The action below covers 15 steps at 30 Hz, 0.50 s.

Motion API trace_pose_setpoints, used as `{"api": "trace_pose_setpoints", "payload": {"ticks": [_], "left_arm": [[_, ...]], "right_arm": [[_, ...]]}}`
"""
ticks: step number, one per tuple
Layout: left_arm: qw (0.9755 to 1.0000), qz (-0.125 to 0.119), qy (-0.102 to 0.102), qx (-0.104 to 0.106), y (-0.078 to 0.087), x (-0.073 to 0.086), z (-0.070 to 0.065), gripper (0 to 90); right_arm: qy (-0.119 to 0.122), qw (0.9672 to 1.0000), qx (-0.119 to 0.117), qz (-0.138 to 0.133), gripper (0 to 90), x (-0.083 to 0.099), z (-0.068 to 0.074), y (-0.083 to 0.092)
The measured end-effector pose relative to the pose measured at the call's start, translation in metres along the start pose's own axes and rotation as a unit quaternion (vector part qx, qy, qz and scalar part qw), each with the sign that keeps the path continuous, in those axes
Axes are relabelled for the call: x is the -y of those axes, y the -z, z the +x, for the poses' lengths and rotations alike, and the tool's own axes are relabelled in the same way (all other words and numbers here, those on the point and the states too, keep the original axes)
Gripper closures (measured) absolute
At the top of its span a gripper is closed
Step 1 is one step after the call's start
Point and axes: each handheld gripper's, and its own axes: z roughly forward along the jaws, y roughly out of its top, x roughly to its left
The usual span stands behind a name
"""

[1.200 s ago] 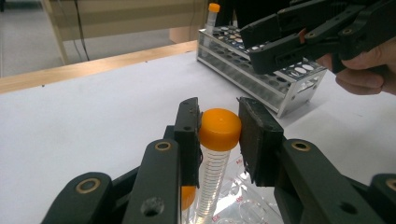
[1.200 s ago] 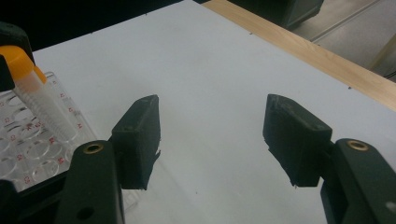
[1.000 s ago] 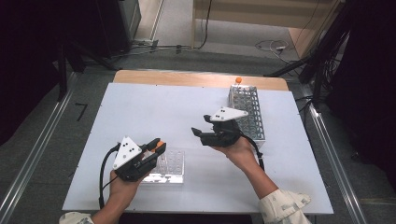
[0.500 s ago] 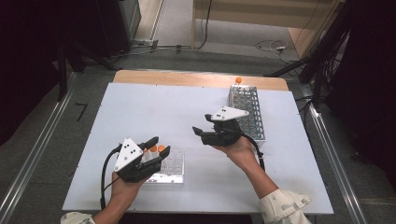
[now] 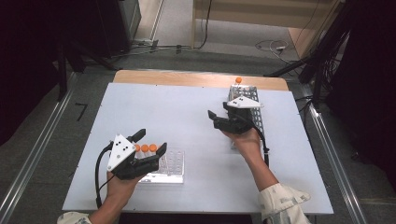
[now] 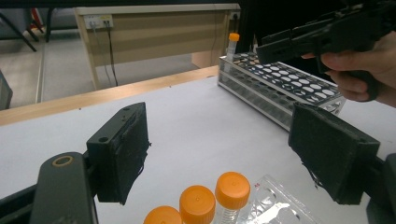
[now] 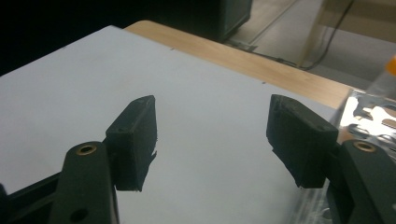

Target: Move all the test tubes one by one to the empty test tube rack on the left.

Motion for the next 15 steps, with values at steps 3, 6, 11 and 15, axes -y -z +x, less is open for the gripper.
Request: {"api": "trace_pose_setpoints", "payload": {"ticks": [3,6,11,15], "left_arm": [[1.0,-0.001,0.001,0.0,0.0,0.0,0.0,20.3],[1.0,0.001,0.0,0.0,-0.001,0.0,0.001,20.2],[1.0,0.003,0.001,-0.005,-0.002,-0.001,0.003,15.8],[1.0,0.002,0.001,-0.005,-0.001,-0.001,0.003,15.5]], "right_arm": [[-0.02,0.9995,0.024,-0.002,32.9,0.002,-0.015,-0.008],[-0.026,0.998,0.057,0.009,33.5,0.003,-0.028,-0.016],[-0.031,0.9948,0.096,0.017,34.7,-0.002,-0.046,-0.027],[-0.036,0.9921,0.118,0.022,38.8,-0.005,-0.06,-0.037]]}}
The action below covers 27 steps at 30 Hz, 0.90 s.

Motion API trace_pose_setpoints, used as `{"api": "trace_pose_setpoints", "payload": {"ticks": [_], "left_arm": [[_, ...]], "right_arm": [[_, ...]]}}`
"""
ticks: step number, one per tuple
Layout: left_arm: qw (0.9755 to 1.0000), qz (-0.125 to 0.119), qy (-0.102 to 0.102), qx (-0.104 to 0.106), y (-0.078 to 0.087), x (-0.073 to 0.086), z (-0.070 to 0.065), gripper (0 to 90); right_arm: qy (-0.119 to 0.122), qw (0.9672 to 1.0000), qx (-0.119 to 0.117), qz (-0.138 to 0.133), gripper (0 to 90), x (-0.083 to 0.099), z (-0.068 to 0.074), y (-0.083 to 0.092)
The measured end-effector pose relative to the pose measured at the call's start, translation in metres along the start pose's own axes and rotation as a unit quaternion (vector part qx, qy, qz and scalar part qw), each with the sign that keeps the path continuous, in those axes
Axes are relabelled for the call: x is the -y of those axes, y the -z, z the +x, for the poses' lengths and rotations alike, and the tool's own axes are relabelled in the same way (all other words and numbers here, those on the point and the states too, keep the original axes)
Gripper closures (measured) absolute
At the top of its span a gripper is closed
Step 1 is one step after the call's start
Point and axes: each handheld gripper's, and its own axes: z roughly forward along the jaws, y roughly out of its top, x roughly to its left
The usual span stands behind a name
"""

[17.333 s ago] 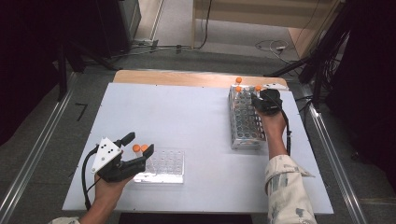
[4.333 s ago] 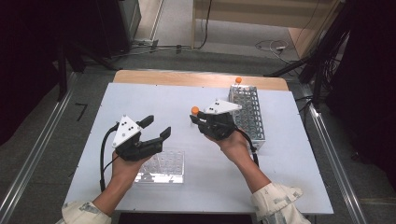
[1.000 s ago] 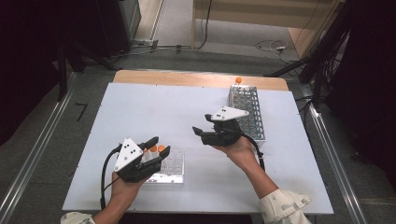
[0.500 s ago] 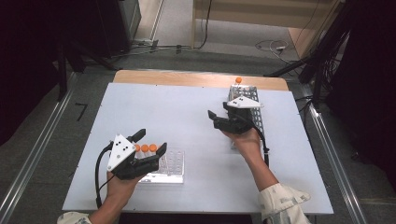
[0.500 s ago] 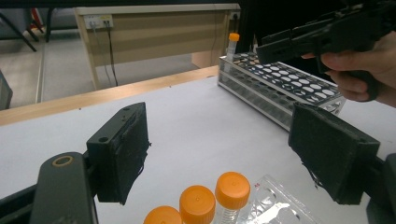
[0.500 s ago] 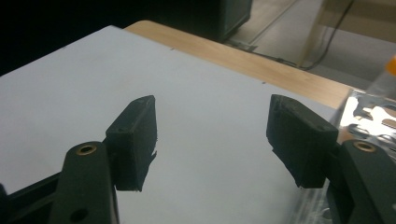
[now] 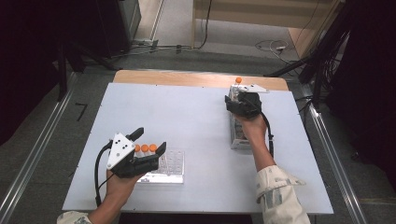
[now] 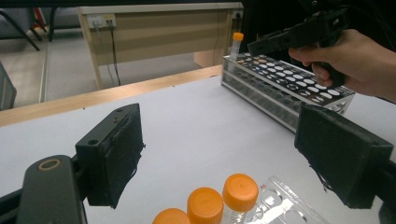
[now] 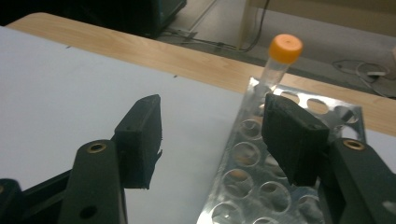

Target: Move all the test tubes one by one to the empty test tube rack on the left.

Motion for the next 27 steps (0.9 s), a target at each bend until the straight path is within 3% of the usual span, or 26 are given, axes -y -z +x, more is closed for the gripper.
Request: {"api": "trace_pose_setpoints", "payload": {"ticks": [11,14,27], "left_arm": [[1.0,0.008,0.002,0.005,-0.001,0.001,0.002,15.7],[1.0,0.007,0.002,0.006,-0.001,0.001,0.002,15.9],[0.9999,0.009,0.006,0.006,-0.002,0.002,0.004,16.5]], "right_arm": [[-0.005,0.9988,0.037,0.032,44.1,-0.009,-0.021,-0.028],[-0.006,0.9988,0.039,0.028,46.8,-0.01,-0.024,-0.032],[-0.018,0.9964,0.045,0.07,52.5,-0.023,-0.033,-0.066]]}}
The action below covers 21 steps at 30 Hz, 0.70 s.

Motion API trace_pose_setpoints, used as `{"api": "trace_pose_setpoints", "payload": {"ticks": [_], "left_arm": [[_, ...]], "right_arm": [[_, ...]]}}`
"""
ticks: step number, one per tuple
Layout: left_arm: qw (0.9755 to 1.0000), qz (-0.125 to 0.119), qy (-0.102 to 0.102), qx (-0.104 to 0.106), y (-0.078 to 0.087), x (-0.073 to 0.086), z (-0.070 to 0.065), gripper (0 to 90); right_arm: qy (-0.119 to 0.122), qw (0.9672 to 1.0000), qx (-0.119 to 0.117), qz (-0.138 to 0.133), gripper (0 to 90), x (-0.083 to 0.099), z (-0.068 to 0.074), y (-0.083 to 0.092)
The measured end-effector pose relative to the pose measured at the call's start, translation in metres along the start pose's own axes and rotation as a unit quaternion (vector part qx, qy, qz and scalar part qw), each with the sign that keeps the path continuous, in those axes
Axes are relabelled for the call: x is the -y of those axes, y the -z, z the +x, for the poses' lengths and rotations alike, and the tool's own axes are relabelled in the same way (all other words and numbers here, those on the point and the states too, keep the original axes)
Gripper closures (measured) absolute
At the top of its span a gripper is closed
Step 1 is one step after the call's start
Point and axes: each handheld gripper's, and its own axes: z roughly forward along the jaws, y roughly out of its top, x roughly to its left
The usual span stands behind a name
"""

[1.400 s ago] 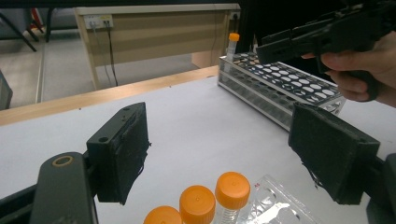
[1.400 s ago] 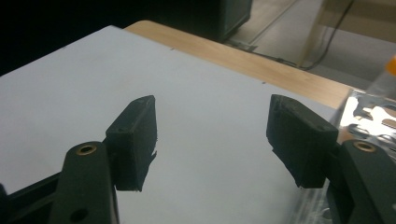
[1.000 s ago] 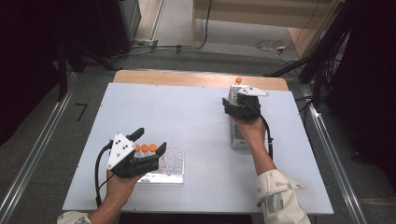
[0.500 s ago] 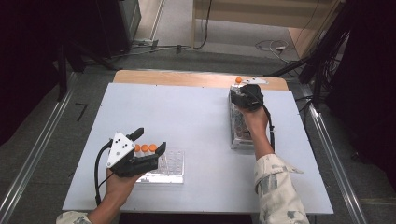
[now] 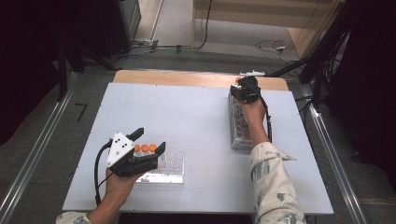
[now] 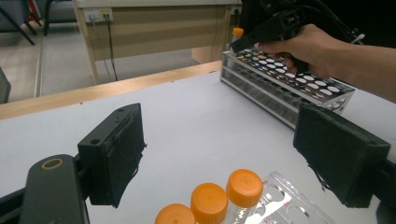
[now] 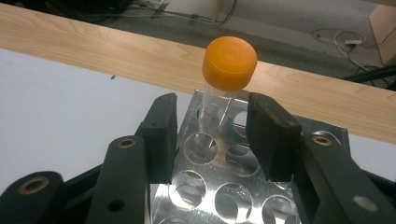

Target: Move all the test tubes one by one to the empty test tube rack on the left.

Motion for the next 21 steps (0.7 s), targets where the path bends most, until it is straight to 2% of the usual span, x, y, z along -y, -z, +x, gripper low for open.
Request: {"api": "trace_pose_setpoints", "payload": {"ticks": [7,11,15,21], "left_arm": [[1.0,-0.002,0.003,-0.001,0.0006,0.0004,0.0007,16.8],[1.0,-0.001,0.002,0.0,0.0012,0.0004,0.0002,17.0],[1.0,-0.003,0.004,0.0,0.0012,0.0005,0.0004,17.2],[1.0,-0.001,0.004,0.0,0.0015,0.0006,0.0007,17.4]], "right_arm": [[0.002,0.9999,0.004,0.014,61.7,-0.0057,0.0008,-0.0087],[0.006,0.9999,0.008,0.008,70.5,-0.0073,0.0016,-0.0087],[0.009,0.9999,0.006,0.004,71.8,-0.0071,0.0023,-0.0086],[0.006,0.9998,0.007,-0.018,72.1,-0.0073,0.0043,-0.0051]]}}
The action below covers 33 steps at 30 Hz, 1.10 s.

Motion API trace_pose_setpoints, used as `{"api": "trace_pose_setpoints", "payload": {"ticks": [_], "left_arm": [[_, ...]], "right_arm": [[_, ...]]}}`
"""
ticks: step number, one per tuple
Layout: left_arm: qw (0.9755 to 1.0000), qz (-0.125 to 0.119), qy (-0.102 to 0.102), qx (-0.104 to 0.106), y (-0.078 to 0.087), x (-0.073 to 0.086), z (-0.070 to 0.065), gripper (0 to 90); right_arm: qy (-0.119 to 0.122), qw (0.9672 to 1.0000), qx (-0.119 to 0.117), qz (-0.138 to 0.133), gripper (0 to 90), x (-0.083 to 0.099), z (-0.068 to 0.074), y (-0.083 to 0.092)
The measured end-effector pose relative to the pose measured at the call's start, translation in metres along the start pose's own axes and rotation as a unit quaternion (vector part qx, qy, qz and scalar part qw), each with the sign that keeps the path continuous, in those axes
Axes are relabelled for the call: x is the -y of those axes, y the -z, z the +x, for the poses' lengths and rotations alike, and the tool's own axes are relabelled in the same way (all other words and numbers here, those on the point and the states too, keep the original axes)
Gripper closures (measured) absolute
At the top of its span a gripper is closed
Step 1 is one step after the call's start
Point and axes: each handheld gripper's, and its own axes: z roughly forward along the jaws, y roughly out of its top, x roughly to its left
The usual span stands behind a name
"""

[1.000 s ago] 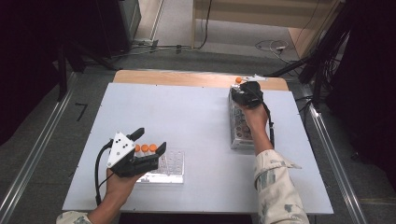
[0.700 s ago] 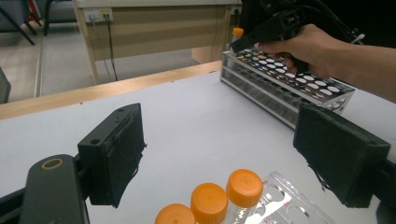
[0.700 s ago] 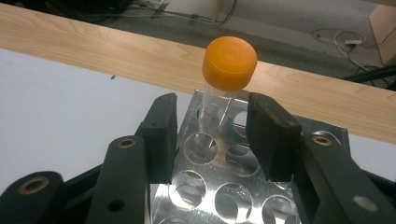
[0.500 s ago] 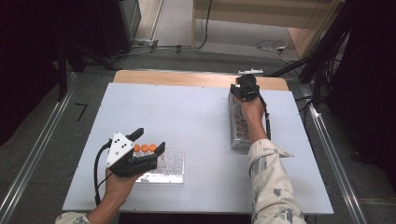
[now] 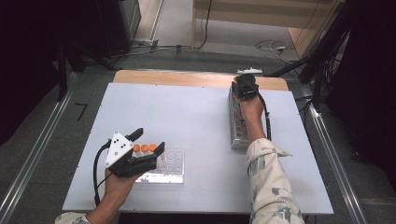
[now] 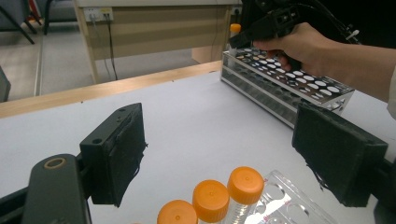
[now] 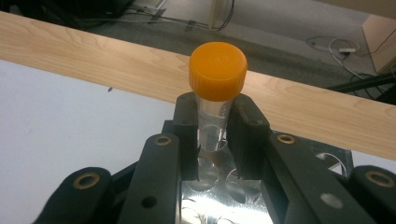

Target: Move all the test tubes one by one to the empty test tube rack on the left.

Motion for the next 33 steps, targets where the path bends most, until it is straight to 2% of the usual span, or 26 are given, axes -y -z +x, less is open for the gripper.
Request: {"api": "trace_pose_setpoints", "payload": {"ticks": [10,18,25,30,33], "left_arm": [[1.0,0.0,-0.001,0.0,0.0,0.0,0.0,17.5],[1.0,-0.001,-0.001,-0.001,0.001,-0.001,0.0,17.5],[1.0,-0.005,-0.003,0.0,0.001,-0.002,-0.001,17.5],[1.0,-0.005,-0.004,0.002,0.001,-0.004,-0.002,17.5],[0.9999,-0.007,-0.004,0.006,0.0,-0.004,-0.003,18.7]], "right_arm": [[0.0,0.9993,0.005,-0.037,72.4,-0.004,0.001,0.011],[0.009,0.9978,-0.002,-0.066,72.5,-0.011,-0.001,0.036],[0.015,0.9959,-0.028,-0.085,72.5,-0.014,0.002,0.063],[0.03,0.9936,-0.068,-0.085,72.5,-0.009,0.013,0.083],[0.043,0.9908,-0.096,-0.084,72.5,-0.004,0.024,0.097]]}}
